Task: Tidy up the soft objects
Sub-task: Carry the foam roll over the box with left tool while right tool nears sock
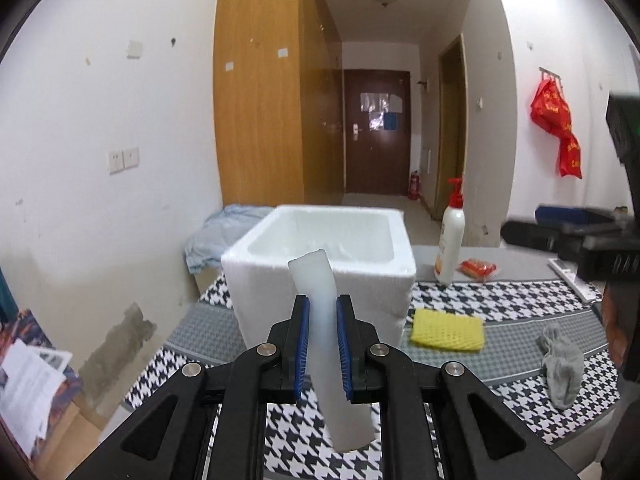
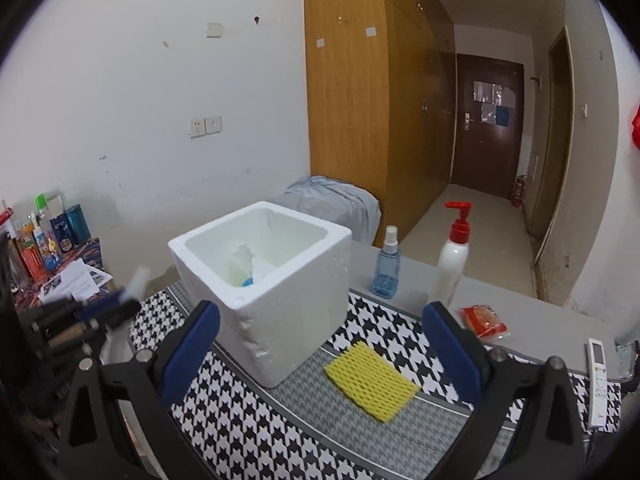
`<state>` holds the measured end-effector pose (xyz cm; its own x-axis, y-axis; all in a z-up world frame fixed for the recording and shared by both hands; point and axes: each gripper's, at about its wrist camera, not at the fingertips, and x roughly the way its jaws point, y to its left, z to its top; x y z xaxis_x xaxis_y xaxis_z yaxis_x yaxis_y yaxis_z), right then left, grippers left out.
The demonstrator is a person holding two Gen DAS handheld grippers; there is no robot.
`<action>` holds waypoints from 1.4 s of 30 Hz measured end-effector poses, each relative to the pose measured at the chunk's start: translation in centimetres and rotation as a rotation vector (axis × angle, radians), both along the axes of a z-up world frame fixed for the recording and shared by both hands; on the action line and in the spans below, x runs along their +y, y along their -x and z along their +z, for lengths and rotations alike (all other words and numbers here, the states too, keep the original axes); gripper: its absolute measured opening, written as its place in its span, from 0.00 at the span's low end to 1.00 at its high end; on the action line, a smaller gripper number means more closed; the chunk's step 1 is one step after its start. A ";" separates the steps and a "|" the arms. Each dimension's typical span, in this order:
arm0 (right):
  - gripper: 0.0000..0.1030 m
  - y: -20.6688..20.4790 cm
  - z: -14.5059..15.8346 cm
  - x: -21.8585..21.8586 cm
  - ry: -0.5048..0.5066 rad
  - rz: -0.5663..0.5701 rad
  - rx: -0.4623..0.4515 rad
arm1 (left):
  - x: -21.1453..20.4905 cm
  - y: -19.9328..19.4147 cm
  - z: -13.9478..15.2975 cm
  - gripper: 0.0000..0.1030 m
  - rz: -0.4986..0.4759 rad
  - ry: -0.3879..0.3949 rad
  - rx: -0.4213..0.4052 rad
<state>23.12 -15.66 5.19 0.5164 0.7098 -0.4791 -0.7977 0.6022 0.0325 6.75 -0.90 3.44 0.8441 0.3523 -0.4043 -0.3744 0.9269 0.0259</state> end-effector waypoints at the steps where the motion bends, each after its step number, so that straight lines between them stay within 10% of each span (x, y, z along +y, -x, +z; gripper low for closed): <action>1: 0.99 0.0 -0.1 0.0 0.007 -0.007 -0.004 | 0.0 0.0 0.3 0.14 -0.011 -0.004 -0.006; 42: 0.99 1.3 -8.6 -10.5 0.112 -0.470 0.071 | 5.2 -8.3 1.9 0.14 -0.198 -0.012 0.050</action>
<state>21.82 -26.16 -3.42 0.7320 0.3495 -0.5848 -0.4365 0.8997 -0.0087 15.06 4.30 5.38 0.8766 0.1860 -0.4439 -0.1825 0.9819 0.0510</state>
